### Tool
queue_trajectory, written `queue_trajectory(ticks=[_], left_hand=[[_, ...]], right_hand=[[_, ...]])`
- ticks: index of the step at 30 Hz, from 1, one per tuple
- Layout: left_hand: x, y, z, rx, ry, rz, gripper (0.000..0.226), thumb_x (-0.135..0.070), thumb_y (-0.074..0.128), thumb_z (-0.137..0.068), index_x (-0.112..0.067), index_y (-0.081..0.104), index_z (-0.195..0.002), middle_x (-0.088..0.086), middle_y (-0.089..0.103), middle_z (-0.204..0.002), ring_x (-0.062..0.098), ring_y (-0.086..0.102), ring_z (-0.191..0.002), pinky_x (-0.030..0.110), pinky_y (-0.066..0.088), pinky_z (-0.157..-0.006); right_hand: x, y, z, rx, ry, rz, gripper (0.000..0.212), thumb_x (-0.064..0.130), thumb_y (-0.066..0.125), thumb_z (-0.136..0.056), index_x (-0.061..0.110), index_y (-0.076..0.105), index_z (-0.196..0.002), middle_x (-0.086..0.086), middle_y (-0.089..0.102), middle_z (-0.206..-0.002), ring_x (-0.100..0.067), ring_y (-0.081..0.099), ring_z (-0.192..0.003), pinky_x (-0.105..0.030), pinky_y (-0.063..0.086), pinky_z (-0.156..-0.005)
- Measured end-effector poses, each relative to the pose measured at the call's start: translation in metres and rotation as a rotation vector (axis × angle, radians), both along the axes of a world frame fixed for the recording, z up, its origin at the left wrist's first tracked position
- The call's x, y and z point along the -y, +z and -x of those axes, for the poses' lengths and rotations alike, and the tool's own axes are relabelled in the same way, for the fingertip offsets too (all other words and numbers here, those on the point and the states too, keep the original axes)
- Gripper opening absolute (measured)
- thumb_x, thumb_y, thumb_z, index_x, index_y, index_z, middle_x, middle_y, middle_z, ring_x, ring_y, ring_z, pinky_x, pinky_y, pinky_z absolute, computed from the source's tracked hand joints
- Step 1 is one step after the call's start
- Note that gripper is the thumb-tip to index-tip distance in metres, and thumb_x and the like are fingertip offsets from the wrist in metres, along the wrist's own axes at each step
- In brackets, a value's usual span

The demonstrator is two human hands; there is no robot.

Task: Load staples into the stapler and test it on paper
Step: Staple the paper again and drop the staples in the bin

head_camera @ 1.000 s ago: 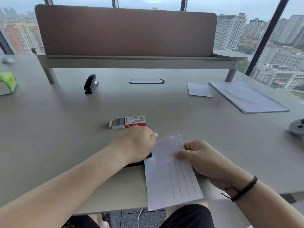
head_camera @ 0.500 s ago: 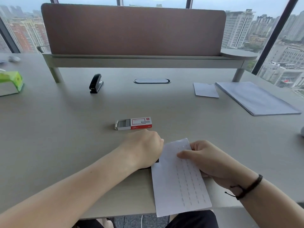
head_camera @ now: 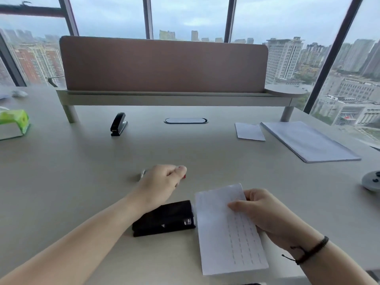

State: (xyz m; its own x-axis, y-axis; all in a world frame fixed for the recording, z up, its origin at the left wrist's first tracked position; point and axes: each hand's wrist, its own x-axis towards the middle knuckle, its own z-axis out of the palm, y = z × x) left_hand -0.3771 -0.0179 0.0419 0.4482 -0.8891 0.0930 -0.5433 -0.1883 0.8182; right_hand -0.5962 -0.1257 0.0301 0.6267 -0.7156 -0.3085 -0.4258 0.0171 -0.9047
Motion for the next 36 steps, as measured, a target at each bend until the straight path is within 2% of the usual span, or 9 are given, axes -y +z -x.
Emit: queue_trajectory(ticks=[5,10,20,23,26,29,31,33,36], left_hand=[[-0.005,0.0,-0.016,-0.165,-0.045,0.036,0.038,-0.035,0.06,-0.095,-0.001,0.064,-0.077,-0.009,0.067,-0.06,0.016,0.052,-0.05,0.032,0.045,-0.051],[-0.006,0.009,-0.014,-0.18,-0.206,0.051,0.033,-0.054,0.071,-0.076,-0.025,0.076,-0.089,0.003,0.074,-0.084,0.013,0.062,-0.064,0.027,0.051,-0.061],[-0.007,0.026,0.0,-0.113,-0.107,0.445,0.006,-0.03,0.072,-0.077,-0.032,0.075,-0.072,-0.007,0.035,-0.045,0.008,0.028,-0.044,0.018,0.028,-0.044],[-0.011,0.033,0.003,-0.284,-0.093,0.485,0.005,-0.021,0.081,-0.076,-0.023,0.078,-0.072,0.005,0.055,-0.043,0.016,0.045,-0.036,0.022,0.041,-0.04],[-0.016,0.033,0.003,-0.435,-0.164,0.514,0.008,-0.009,0.078,-0.073,-0.016,0.08,-0.077,0.017,0.074,-0.065,0.025,0.069,-0.052,0.027,0.054,-0.051],[-0.022,0.036,0.003,-0.551,-0.241,0.533,0.022,-0.021,0.081,-0.065,-0.011,0.081,-0.085,0.015,0.078,-0.08,0.024,0.075,-0.071,0.027,0.059,-0.063],[-0.026,0.038,0.003,-0.639,-0.239,0.533,0.031,-0.027,0.083,-0.061,-0.008,0.081,-0.086,0.013,0.078,-0.081,0.022,0.074,-0.074,0.025,0.057,-0.064],[-0.029,0.042,0.007,-0.707,-0.224,0.533,0.029,-0.024,0.072,-0.065,-0.006,0.081,-0.085,0.015,0.077,-0.078,0.021,0.073,-0.072,0.025,0.056,-0.063],[-0.031,0.044,0.015,-0.708,-0.196,0.522,0.029,-0.024,0.07,-0.064,-0.006,0.081,-0.084,0.012,0.076,-0.073,0.016,0.072,-0.066,0.02,0.056,-0.06]], right_hand=[[0.014,0.018,0.004,0.154,-0.04,-0.043,0.018,0.009,0.061,-0.094,0.001,0.076,-0.1,-0.021,0.077,-0.103,-0.034,0.074,-0.09,-0.046,0.056,-0.085],[0.021,0.031,-0.008,0.267,-0.001,-0.037,0.019,0.009,0.061,-0.093,0.002,0.077,-0.101,-0.021,0.077,-0.105,-0.041,0.071,-0.102,-0.052,0.053,-0.094],[0.013,0.048,-0.027,0.57,0.081,0.259,0.015,0.01,0.072,-0.077,0.005,0.079,-0.089,-0.01,0.08,-0.092,-0.027,0.076,-0.086,-0.029,0.059,-0.074],[0.008,0.047,-0.028,0.546,0.055,0.524,0.013,0.026,0.083,-0.076,0.013,0.078,-0.077,-0.006,0.066,-0.075,-0.035,0.06,-0.073,-0.036,0.048,-0.067],[-0.001,0.047,-0.026,0.526,-0.027,0.646,0.006,0.026,0.085,-0.07,0.029,0.08,-0.073,-0.002,0.068,-0.065,-0.038,0.053,-0.064,-0.038,0.044,-0.056],[-0.01,0.048,-0.022,0.547,-0.071,0.72,0.009,0.036,0.081,-0.062,0.039,0.08,-0.07,-0.003,0.063,-0.049,-0.016,0.047,-0.041,-0.024,0.04,-0.044],[-0.014,0.046,-0.017,0.59,-0.06,0.698,0.017,0.033,0.074,-0.059,0.041,0.08,-0.072,-0.003,0.061,-0.044,-0.015,0.052,-0.038,-0.029,0.041,-0.038],[-0.017,0.044,-0.011,0.618,-0.043,0.698,0.02,0.034,0.074,-0.058,0.04,0.081,-0.076,-0.004,0.071,-0.053,-0.03,0.062,-0.046,-0.041,0.045,-0.036],[-0.02,0.045,-0.002,0.647,-0.034,0.709,0.025,0.054,0.079,-0.067,0.036,0.082,-0.084,0.004,0.081,-0.08,-0.025,0.077,-0.07,-0.046,0.056,-0.045]])
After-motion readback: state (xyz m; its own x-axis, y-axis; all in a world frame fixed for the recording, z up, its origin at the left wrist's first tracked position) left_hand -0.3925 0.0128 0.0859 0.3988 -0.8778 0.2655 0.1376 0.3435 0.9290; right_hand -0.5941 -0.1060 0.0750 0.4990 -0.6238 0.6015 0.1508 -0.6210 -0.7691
